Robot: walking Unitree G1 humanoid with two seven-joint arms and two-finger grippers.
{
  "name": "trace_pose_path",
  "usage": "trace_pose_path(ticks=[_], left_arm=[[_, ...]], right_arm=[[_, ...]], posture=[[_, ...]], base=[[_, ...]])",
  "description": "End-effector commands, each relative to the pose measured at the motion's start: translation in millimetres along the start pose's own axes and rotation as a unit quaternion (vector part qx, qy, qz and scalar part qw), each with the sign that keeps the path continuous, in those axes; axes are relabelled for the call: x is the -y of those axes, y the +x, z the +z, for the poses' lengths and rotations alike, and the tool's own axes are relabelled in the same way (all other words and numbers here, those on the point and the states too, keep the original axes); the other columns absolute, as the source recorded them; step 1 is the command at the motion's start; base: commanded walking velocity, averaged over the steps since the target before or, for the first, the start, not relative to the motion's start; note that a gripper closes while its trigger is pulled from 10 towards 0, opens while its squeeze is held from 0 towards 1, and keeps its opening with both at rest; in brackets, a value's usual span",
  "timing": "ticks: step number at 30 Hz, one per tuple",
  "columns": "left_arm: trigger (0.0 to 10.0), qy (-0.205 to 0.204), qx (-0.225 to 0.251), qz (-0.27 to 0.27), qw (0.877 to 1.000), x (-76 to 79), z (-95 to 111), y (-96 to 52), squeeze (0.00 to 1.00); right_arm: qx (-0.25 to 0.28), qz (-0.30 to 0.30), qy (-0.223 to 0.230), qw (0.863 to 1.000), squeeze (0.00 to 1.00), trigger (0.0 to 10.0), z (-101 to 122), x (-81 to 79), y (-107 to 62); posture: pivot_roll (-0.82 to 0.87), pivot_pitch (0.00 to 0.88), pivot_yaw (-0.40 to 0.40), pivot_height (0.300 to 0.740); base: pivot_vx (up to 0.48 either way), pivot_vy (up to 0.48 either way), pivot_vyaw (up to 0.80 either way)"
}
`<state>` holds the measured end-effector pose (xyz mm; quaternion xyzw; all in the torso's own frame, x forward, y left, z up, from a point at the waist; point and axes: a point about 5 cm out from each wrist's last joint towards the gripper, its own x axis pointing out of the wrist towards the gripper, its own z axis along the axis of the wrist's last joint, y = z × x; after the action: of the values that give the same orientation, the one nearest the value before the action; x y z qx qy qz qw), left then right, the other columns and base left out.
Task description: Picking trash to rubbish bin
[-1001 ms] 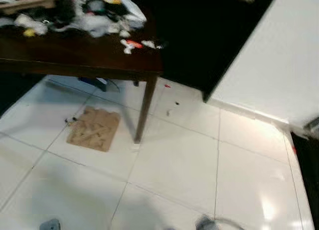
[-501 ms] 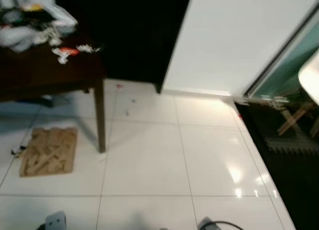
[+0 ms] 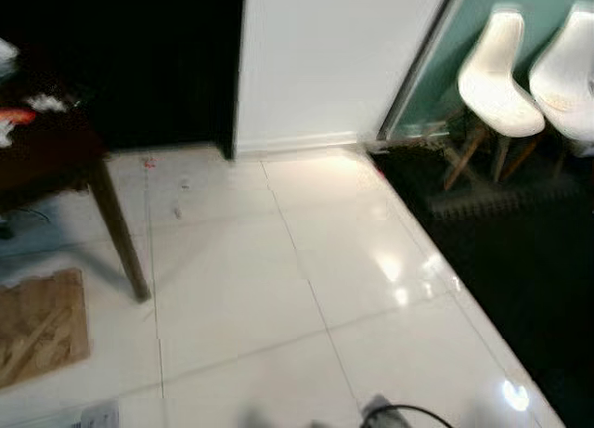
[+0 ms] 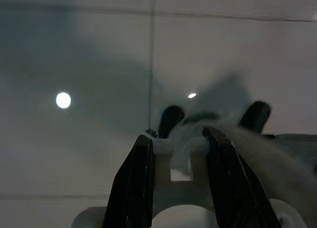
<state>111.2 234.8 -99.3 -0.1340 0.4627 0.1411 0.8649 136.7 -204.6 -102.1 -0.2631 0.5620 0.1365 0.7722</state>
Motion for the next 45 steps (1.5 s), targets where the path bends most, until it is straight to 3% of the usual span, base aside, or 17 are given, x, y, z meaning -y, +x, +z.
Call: trace_pose_path(ticks=[1,34,45], left_arm=[[10.0,0.005,-0.026,-0.003,1.0,3.0,-15,-2.4,0.0],[10.0,0.026,-0.011,0.005,1.0,3.3,-5,0.0,0.0],[10.0,0.046,-0.018,-0.001,0.999,5.0,-6,0.1,0.0]], right_arm=[[-0.013,-0.003,0.012,1.0,0.0,10.0,-9,1.5,-0.6],[0.002,-0.01,0.02,1.0,0.0,10.0,0,5.4,-0.2],[0.031,-0.022,0.027,0.999,0.0,10.0,17,12.6,-0.4]], posture=[[0.18,0.113,-0.082,0.74],[0.18,0.11,-0.076,0.74],[0.17,0.111,-0.072,0.74]], base=[[0.0,0.0,-0.8],[0.0,0.0,-0.8],[0.0,0.0,-0.8]])
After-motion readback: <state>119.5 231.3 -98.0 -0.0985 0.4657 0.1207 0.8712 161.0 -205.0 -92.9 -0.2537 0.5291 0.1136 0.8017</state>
